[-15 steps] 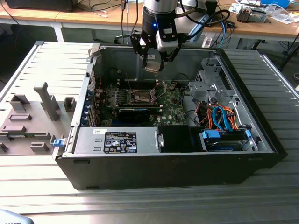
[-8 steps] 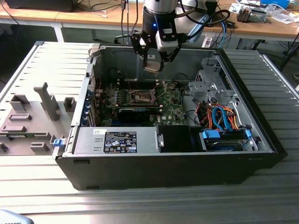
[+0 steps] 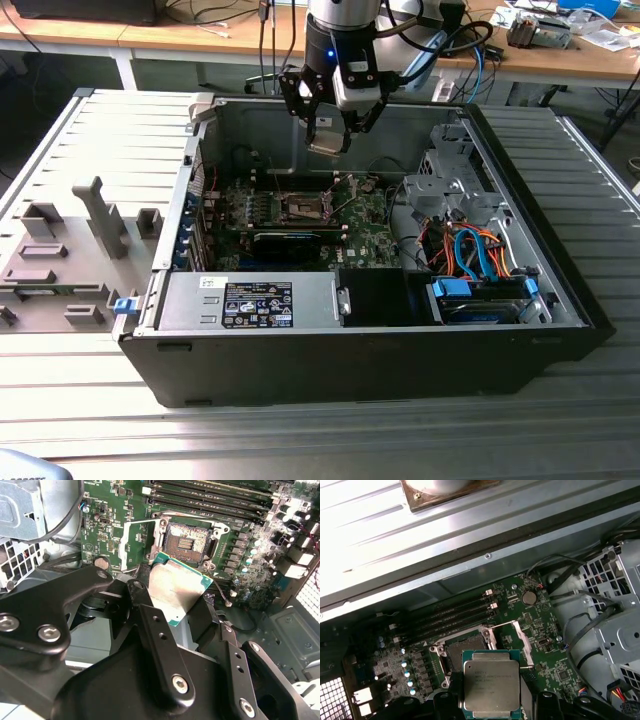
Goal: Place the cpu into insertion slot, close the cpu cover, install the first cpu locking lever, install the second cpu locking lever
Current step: 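Place the cpu into insertion slot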
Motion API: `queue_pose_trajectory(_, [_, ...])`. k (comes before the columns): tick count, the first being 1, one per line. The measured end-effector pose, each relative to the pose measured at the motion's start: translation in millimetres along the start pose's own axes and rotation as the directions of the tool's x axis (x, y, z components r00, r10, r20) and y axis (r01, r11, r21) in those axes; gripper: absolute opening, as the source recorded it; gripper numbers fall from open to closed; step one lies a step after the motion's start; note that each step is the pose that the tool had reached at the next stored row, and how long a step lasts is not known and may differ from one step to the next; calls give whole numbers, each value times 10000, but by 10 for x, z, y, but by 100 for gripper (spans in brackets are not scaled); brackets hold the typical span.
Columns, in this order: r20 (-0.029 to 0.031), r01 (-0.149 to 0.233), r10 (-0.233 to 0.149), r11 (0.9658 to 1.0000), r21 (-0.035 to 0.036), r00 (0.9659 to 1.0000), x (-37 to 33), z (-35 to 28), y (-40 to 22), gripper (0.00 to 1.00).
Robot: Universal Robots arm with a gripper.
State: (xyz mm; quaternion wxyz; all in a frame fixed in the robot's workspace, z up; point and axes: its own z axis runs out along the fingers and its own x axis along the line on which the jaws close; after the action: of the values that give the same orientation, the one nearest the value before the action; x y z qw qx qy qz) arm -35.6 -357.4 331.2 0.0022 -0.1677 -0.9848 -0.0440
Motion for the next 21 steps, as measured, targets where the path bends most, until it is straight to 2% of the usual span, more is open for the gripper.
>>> queue_pose_trajectory(21, [11, -135, 135, 9999, -4, 9999, 0, 0, 0, 54])
